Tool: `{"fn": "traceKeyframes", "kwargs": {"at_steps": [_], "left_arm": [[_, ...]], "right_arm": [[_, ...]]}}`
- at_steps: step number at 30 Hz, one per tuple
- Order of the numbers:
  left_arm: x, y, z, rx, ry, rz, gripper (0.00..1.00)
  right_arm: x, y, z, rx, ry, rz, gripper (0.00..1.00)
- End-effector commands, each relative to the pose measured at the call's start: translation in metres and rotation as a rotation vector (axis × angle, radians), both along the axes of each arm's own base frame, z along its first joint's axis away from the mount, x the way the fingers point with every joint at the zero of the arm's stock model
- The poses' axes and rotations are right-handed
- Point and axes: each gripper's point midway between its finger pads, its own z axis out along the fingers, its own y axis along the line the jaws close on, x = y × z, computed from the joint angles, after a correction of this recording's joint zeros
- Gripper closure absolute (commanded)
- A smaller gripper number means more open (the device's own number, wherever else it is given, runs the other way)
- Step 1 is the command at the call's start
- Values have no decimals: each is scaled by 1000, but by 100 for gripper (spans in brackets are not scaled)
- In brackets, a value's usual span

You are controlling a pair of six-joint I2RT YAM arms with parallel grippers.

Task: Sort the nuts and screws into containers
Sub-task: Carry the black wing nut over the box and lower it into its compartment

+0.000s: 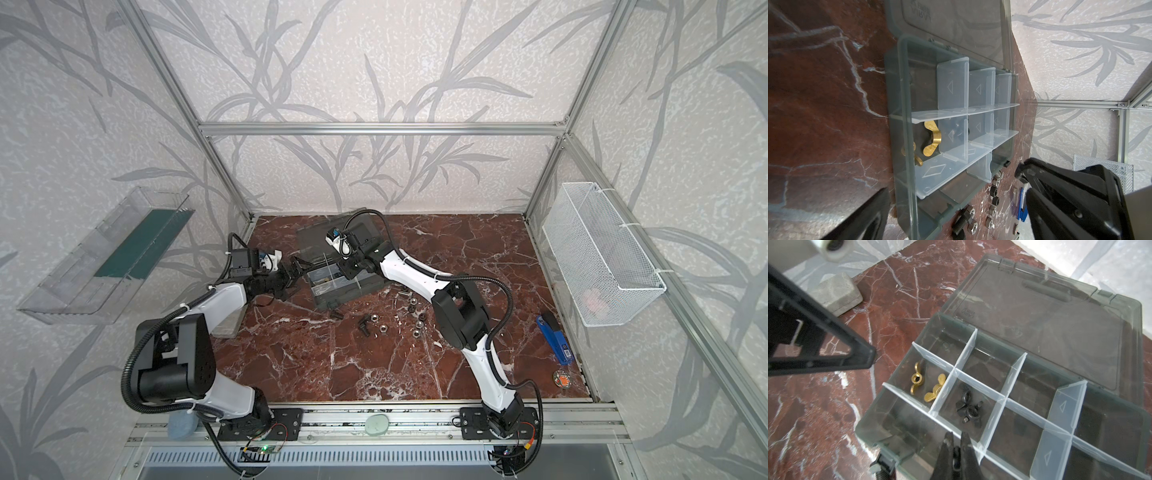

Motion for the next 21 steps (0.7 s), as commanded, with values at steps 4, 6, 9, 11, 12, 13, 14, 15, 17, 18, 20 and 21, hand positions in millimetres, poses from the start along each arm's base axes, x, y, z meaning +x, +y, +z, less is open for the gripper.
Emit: {"fn": "traceKeyframes", "kwargs": {"at_steps": [4,6,9,11,12,13,14,15,17,18,20,21], "left_arm": [[-2,0,1,-10,-8,-2,1],[-2,0,1,-9,-8,0,0],[-2,0,1,-11,-5,-2,1],[-2,0,1,-10,-6,-2,1],[-2,0,0,-10,-6,-2,1],[-2,0,1,-10,-7,-3,0],[-2,0,1,-9,-8,-2,1],[-2,0,1,-9,-9,-2,0],[-2,0,2,-10,-9,-4,0],[-2,0,2,-10,-10,-3,1],[-2,0,1,-9,-7,-2,0],[-2,0,0,-9,-6,-3,1]], "right_arm": [[26,14,8,93,-102,-54,100],[27,17,4,100,-105,-53,100],[29,19,-4,103,-98,-54,100],[30,20,-9,102,-91,-58,100],[30,20,-11,103,-87,-60,100],[31,20,-13,102,-85,-60,100],[31,21,-15,100,-81,-61,100],[31,21,-18,96,-79,-59,100],[31,20,-21,85,-76,-63,100],[32,20,-22,81,-77,-65,100],[32,19,-25,74,-74,-67,100],[32,19,-26,72,-73,-67,100]]}}
